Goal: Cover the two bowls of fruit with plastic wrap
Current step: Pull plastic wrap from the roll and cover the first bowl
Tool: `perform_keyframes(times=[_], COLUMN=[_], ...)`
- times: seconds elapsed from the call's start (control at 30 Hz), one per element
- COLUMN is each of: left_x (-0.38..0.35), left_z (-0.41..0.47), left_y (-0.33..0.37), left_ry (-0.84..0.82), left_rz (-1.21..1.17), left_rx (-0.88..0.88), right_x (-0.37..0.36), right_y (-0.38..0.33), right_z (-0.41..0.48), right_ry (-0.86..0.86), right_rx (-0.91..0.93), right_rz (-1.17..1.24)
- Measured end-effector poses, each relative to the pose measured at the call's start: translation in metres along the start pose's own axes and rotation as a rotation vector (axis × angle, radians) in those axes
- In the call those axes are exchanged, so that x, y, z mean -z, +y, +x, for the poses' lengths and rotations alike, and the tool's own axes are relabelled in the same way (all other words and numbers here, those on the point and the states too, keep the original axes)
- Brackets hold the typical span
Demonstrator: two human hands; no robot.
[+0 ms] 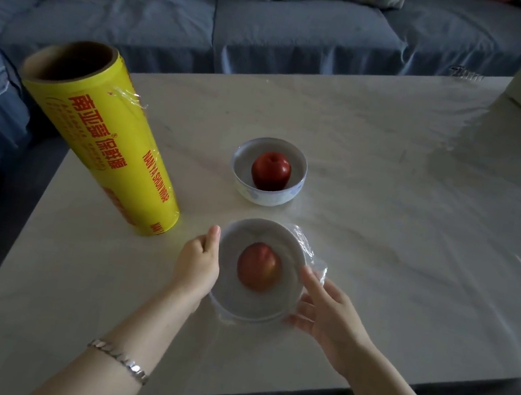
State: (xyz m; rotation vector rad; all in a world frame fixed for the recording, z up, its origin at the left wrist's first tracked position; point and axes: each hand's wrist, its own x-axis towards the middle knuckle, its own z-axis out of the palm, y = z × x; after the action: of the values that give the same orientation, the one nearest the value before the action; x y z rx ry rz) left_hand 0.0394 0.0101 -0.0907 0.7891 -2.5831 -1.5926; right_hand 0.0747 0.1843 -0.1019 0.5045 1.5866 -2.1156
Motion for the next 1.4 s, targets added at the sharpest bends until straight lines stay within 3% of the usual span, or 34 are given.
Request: perform_keyframes(times=[0.13, 0.2, 0.33, 0.5, 0.57, 0.67, 0.77, 0.9, 1.07, 1.2, 1.4], left_x=[0.007, 0.013, 0.028, 0.044, 0.049, 0.045, 0.043, 0.045, 0.052, 0.055, 0.053], left_z=[-0.028, -0.035, -0.034, -0.039, -0.042, -0.049, -0.056, -0.061, -0.067, -0.072, -0.075], left_y=[-0.003, -0.005, 0.002, 0.024, 0.025, 0.023, 0.018, 0.01, 0.004, 0.007, 0.004], left_ry=[0.09, 0.062, -0.15, -0.432, -0.486, -0.391, -0.228, -0.157, -0.241, -0.245, -0.259], left_rz=[-0.15, -0.19, -0.222, -0.381, -0.376, -0.298, -0.335, -0.233, -0.152, -0.147, -0.091], left_rx=[-0.027, -0.025, 0.061, 0.096, 0.023, -0.134, -0.181, -0.288, -0.328, -0.318, -0.35], right_x=[0.001, 0.002, 0.003, 0.0, -0.001, -0.004, 0.001, 0.003, -0.013, -0.023, -0.029], right_y=[-0.004, -0.006, -0.013, -0.019, -0.022, -0.031, -0.036, -0.047, -0.066, -0.074, -0.08], right_z=[-0.011, -0.013, -0.02, -0.031, -0.036, -0.044, -0.045, -0.043, -0.037, -0.036, -0.037], right_ry=[-0.117, -0.088, -0.039, -0.112, -0.125, -0.197, -0.274, -0.337, -0.343, -0.312, -0.026], right_rx=[0.069, 0.135, 0.284, 0.411, 0.476, 0.508, 0.416, 0.301, 0.177, 0.239, 0.631], right_rz=[0.046, 0.009, -0.064, -0.132, -0.17, -0.255, -0.312, -0.358, -0.399, -0.458, -0.375])
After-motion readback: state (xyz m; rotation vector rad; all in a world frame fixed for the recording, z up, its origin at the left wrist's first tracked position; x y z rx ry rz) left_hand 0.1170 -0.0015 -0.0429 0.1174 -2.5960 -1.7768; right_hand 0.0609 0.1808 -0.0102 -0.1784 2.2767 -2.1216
